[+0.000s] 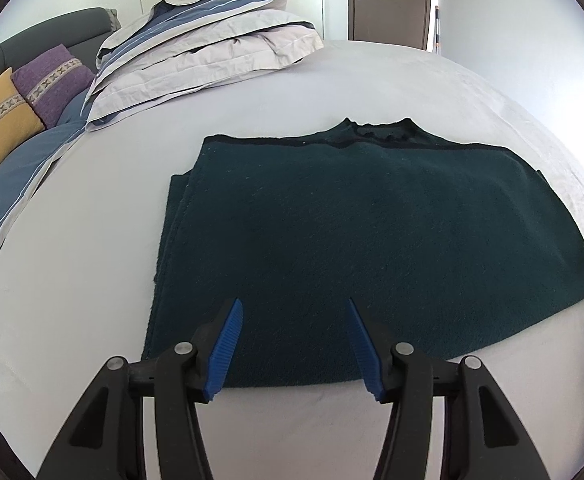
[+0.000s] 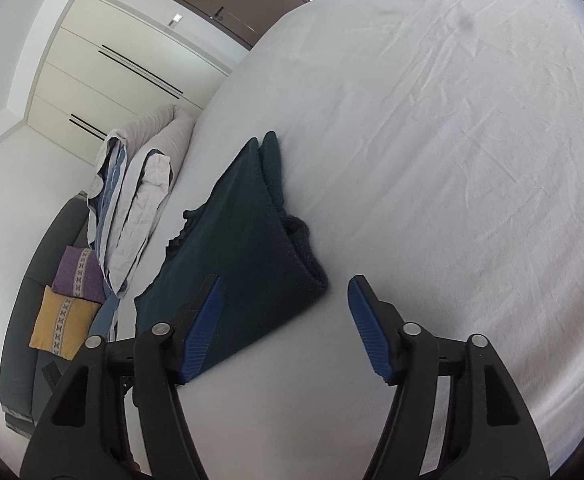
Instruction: Fold small clothes
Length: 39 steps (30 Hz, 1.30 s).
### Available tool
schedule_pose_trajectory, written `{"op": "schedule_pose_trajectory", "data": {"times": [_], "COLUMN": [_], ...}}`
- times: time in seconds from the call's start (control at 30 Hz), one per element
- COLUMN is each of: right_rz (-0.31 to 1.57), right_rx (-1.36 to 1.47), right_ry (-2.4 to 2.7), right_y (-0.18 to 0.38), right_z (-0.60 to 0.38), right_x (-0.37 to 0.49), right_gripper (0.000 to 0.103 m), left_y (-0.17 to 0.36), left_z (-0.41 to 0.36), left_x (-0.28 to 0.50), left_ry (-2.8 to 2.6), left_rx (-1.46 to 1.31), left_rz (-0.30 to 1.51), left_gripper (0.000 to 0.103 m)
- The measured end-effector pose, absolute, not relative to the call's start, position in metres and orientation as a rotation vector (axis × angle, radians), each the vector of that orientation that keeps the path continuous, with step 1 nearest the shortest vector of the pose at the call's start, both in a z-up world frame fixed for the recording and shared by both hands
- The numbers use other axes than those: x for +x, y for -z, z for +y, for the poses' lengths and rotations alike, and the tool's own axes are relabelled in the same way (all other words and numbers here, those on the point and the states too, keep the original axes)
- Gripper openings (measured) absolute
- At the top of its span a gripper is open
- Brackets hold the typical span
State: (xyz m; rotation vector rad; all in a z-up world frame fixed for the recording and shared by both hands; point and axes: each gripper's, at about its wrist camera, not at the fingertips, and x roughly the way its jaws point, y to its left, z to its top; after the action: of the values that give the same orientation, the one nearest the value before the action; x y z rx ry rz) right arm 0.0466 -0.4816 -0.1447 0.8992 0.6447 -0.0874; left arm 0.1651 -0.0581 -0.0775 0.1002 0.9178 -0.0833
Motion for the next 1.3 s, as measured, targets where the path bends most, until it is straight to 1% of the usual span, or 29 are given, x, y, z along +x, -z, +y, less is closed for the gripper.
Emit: {"op": "schedule_pose_trajectory", "data": {"times": [0.07, 0.3, 0.53, 0.67, 0.87, 0.93, 1.0, 1.03, 1.1, 1.13, 1.17, 1.2, 1.23, 1.27, 1.3], "right_rz": [0.650, 0.681, 0.763, 0.841, 0.888, 0.898, 0.903, 0.903, 0.896, 0.893, 0.892, 0.893, 0.886, 0.878, 0.872], "right_rx": [0.893, 0.903, 0.923, 0.921, 0.947, 0.955, 0.963, 0.969, 0.985, 0.992, 1.000, 1.009, 1.018, 1.016, 1.013], "right_ry": [0.095, 0.115, 0.012, -0.025, -0.048, -0.056, -0.052, -0.048, -0.040, -0.039, -0.034, -0.034, -0.036, -0.032, -0.025], "right_y": [0.146, 0.157, 0.159, 0.160, 0.160, 0.162, 0.164, 0.165, 0.167, 0.170, 0.173, 0.177, 0.181, 0.184, 0.184], "right_z": [-0.483, -0.487, -0.484, -0.480, -0.475, -0.471, -0.467, -0.465, -0.461, -0.459, -0.458, -0.456, -0.455, -0.453, -0.451], "right_x": [0.054, 0.083, 0.115, 0.139, 0.172, 0.180, 0.185, 0.185, 0.184, 0.182, 0.180, 0.177, 0.176, 0.172, 0.172], "right_gripper": [0.064, 0.064, 0.064, 0.064, 0.064, 0.062, 0.053, 0.051, 0.039, 0.035, 0.025, 0.019, 0.017, 0.013, 0.012], "left_y": [0.078, 0.080, 0.089, 0.094, 0.106, 0.108, 0.112, 0.113, 0.113, 0.114, 0.114, 0.114, 0.114, 0.114, 0.114], "left_z": [-0.061, -0.075, -0.087, -0.089, -0.090, -0.091, -0.092, -0.092, -0.091, -0.090, -0.090, -0.089, -0.089, -0.089, -0.088], "left_x": [0.167, 0.178, 0.193, 0.200, 0.209, 0.210, 0.212, 0.212, 0.212, 0.212, 0.212, 0.212, 0.212, 0.213, 0.213], "left_ry": [0.088, 0.135, 0.189, 0.195, 0.185, 0.184, 0.183, 0.185, 0.191, 0.195, 0.200, 0.205, 0.208, 0.212, 0.213], "left_rx": [0.100, 0.077, 0.037, 0.029, 0.037, 0.040, 0.047, 0.045, 0.042, 0.042, 0.043, 0.044, 0.044, 0.042, 0.039], "left_rz": [0.918, 0.927, 0.952, 0.962, 0.994, 0.997, 1.001, 1.000, 0.998, 0.998, 0.998, 0.998, 0.999, 1.001, 1.004], "left_gripper": [0.060, 0.060, 0.060, 0.060, 0.062, 0.063, 0.065, 0.066, 0.066, 0.066, 0.066, 0.066, 0.066, 0.066, 0.067]}}
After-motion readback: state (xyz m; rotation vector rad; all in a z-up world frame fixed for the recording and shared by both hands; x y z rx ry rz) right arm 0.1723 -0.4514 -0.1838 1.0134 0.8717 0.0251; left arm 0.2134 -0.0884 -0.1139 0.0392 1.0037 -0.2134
